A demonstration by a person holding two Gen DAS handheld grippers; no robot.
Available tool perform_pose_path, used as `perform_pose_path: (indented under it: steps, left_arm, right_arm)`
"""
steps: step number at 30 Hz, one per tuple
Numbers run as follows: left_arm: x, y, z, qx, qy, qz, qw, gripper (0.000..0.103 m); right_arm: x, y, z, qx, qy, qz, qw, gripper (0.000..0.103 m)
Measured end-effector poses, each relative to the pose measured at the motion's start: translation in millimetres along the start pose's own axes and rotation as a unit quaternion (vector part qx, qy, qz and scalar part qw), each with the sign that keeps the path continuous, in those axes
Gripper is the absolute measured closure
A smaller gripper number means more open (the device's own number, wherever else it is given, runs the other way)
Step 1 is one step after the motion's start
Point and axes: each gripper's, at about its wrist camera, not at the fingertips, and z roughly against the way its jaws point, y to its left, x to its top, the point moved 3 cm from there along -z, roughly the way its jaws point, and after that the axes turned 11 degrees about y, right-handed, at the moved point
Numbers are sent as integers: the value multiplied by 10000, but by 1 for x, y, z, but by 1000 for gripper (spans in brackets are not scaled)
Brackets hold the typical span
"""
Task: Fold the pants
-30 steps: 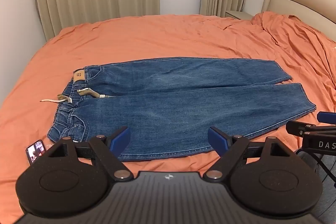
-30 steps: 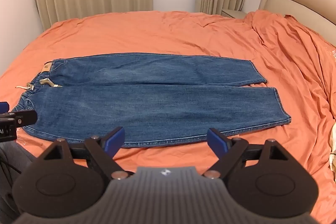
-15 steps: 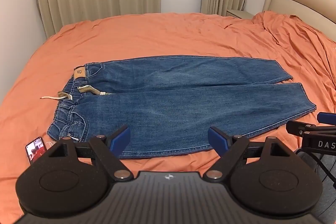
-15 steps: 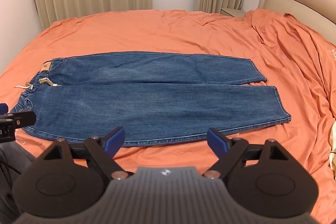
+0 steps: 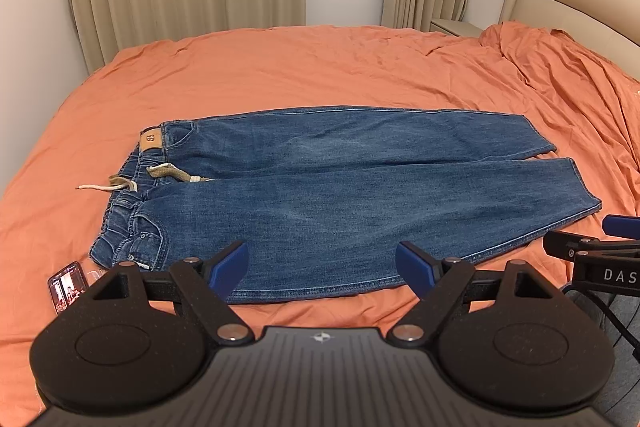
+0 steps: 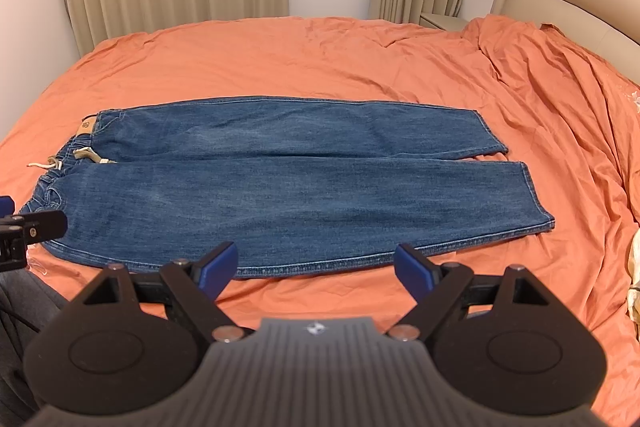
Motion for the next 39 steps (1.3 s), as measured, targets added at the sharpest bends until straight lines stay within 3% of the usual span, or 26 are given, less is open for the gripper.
perform_pose_path:
  steps: [39]
  left_arm:
    - [-1, 0, 0, -6, 5, -6, 10000, 6]
  right_arm:
    - [-1, 3, -2, -83, 27, -11, 10000, 21]
